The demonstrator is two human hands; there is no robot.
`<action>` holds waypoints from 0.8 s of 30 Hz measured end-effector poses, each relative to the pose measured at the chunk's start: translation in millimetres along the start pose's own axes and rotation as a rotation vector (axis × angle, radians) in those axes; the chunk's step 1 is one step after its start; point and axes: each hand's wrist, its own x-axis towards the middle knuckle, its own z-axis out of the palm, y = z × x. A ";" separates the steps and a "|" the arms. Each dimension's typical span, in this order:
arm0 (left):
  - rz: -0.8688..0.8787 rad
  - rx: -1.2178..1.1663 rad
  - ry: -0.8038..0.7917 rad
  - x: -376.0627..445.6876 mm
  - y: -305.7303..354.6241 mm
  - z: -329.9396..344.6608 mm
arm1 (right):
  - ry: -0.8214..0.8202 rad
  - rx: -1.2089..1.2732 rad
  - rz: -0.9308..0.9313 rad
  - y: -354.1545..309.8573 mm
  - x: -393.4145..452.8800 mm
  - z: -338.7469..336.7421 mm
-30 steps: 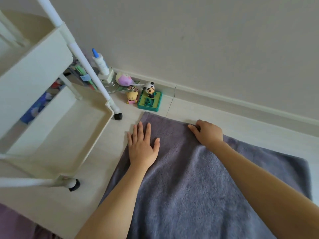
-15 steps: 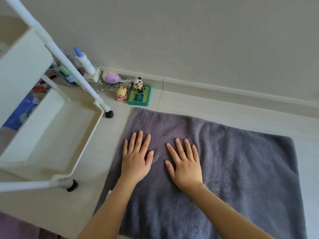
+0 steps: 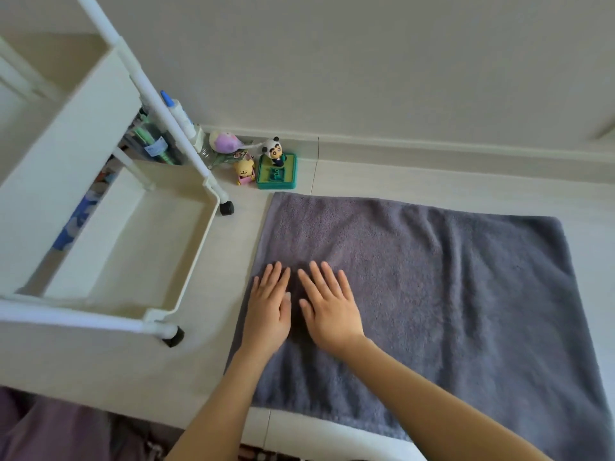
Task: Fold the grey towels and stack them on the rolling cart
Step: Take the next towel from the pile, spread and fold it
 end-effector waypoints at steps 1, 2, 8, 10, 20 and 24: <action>0.002 0.005 -0.003 0.8 -0.7 -1.1 | -0.020 -0.029 -0.012 -0.9 -0.6 5.5; 0.022 0.030 -0.006 -0.8 -2.9 -3.0 | -0.020 -0.063 -0.015 1.2 -4.0 11.5; 0.085 0.295 -0.110 -10.0 -4.1 -2.3 | 0.089 -0.125 0.308 46.1 -35.6 7.4; 0.049 0.340 -0.119 -10.2 1.4 -1.7 | 0.123 -0.126 0.390 44.2 -40.4 3.6; 0.080 0.404 -0.142 -38.2 16.9 6.9 | 0.076 -0.126 0.416 71.5 -98.1 2.9; 0.068 0.365 -0.148 -35.3 52.8 14.3 | 0.073 -0.134 0.563 91.0 -106.8 -8.6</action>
